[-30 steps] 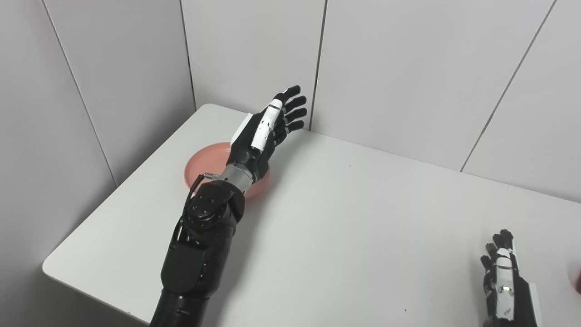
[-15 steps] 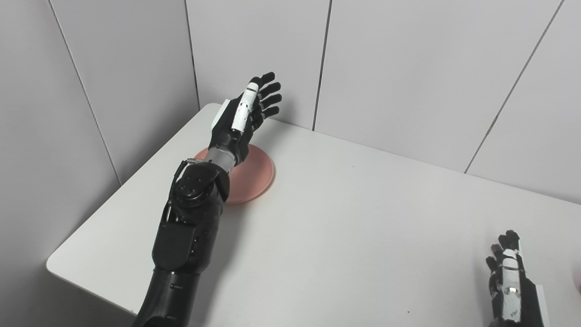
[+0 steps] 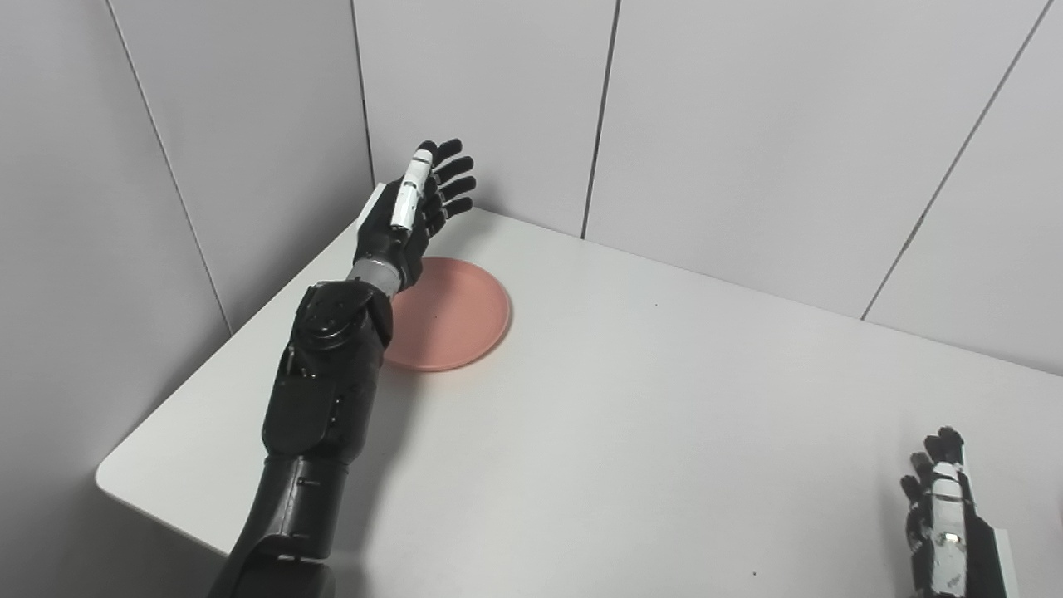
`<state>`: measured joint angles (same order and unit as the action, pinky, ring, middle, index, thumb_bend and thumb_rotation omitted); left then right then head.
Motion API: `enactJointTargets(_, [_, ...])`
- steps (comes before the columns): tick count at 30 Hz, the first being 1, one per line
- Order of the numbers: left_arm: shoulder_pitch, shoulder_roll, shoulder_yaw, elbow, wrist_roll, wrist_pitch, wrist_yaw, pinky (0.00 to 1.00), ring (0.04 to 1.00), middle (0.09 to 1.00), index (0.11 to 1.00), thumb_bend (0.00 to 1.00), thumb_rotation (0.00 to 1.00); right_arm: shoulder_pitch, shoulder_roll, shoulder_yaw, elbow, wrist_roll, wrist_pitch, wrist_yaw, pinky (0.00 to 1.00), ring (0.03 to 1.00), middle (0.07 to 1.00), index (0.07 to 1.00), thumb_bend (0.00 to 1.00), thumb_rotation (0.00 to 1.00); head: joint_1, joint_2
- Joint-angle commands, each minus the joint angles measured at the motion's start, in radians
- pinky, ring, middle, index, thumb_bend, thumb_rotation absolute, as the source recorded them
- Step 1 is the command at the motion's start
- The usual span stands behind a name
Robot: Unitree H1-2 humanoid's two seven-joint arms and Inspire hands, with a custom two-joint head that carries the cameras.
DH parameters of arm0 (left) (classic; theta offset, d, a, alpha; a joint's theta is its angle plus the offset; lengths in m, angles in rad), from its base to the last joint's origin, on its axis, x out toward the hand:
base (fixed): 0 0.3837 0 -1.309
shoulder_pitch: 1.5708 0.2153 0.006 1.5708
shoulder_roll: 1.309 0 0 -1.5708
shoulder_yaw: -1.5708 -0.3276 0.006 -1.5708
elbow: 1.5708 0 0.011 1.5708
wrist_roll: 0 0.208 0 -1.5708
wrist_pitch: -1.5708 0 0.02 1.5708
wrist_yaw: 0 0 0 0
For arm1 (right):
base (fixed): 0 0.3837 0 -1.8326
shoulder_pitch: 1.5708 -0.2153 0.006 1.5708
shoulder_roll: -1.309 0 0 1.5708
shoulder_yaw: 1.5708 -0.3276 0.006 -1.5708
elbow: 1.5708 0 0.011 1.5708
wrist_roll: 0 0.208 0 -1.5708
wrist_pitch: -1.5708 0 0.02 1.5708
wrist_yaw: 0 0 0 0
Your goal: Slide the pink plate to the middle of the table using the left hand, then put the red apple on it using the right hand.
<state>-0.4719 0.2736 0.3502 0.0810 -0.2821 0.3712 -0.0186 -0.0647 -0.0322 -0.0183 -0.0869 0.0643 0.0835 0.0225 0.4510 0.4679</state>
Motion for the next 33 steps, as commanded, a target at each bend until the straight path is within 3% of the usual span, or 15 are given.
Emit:
enactJointTargets(1, [-0.06, 0.04, 0.011, 0.003, -0.006, -0.055, -0.004, 0.84, 0.849, 0.857, 0.838, 0.37, 1.0, -0.024, 0.001, -0.003, -0.036, 0.006, 0.008, 0.002, 1.0, 1.0, 1.0, 1.0, 0.02, 1.0, -0.001, 0.0])
enactJointTargets(9, [-0.072, 0.079, 0.036, 0.072, -0.031, -0.071, -0.014, 0.85, 0.858, 0.862, 0.842, 0.34, 1.0, -0.028, 0.0, -0.001, -0.03, -0.002, -0.005, 0.002, 1.0, 1.0, 1.0, 1.0, 0.0, 1.0, 0.008, -0.005])
enactJointTargets(20, [-0.083, 0.12, 0.051, 0.151, -0.014, -0.1, 0.002, 0.83, 0.845, 0.847, 0.823, 0.32, 1.0, -0.025, -0.001, -0.002, -0.055, -0.007, 0.03, -0.003, 1.0, 1.0, 1.0, 1.0, 0.0, 1.0, 0.017, -0.003])
enactJointTargets(27, [-0.08, 0.14, 0.064, 0.171, -0.014, -0.084, 0.018, 0.84, 0.852, 0.853, 0.834, 0.3, 1.0, -0.025, -0.005, -0.003, -0.056, -0.01, 0.035, -0.003, 1.0, 1.0, 1.0, 1.0, 0.0, 1.0, 0.025, -0.004])
enactJointTargets(33, [-0.08, 0.166, 0.075, 0.225, -0.03, -0.108, -0.004, 0.82, 0.842, 0.845, 0.823, 0.3, 1.0, -0.023, -0.001, -0.006, -0.061, 0.006, 0.037, 0.001, 1.0, 1.0, 1.0, 1.0, 0.0, 1.0, 0.028, -0.004])
